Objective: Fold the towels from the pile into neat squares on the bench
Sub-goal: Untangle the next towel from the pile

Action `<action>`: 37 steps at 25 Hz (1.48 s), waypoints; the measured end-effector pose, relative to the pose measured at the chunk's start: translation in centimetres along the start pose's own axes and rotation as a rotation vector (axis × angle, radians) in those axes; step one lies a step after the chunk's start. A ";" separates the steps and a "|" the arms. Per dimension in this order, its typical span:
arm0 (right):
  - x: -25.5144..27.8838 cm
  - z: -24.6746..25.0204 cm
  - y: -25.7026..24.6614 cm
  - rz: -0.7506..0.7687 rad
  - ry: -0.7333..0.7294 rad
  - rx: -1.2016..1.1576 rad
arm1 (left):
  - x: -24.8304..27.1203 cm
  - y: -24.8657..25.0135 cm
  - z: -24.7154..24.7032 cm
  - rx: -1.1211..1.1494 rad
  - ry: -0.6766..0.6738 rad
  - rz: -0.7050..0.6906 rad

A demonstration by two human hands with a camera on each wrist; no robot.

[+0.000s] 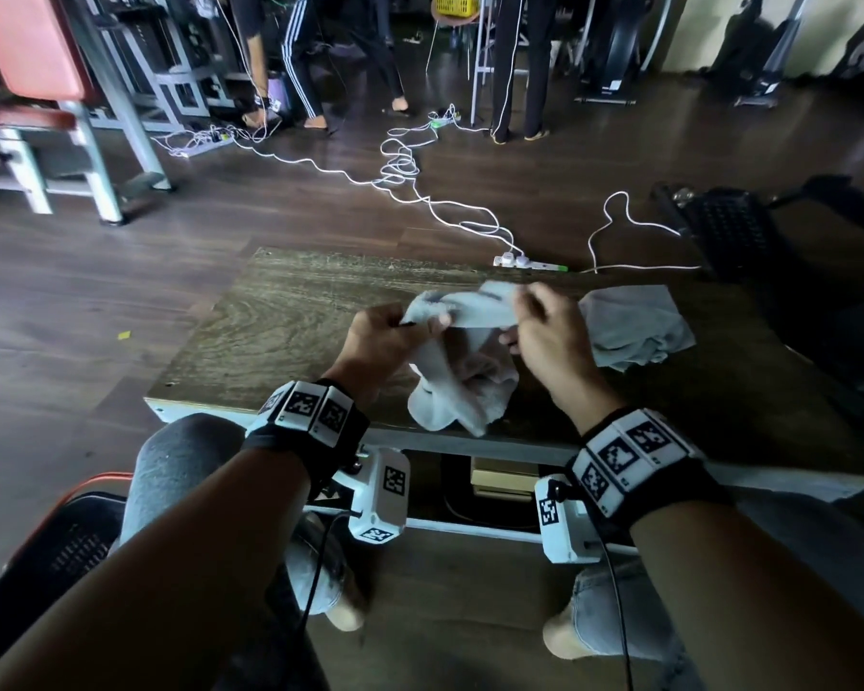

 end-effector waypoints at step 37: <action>0.1 -10.0 11.3 0.009 -0.474 0.530 | -8.6 -3.3 14.7 -0.744 0.517 0.078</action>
Point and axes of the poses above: each hand's wrist, its own x-axis away from the middle knuckle, its own z-axis out of the back of the hand, y = z × x, the point moved 6 cm from there along -x, towards the middle knuckle, and after that the axes turned 14 degrees about z, right-handed, at the moved point
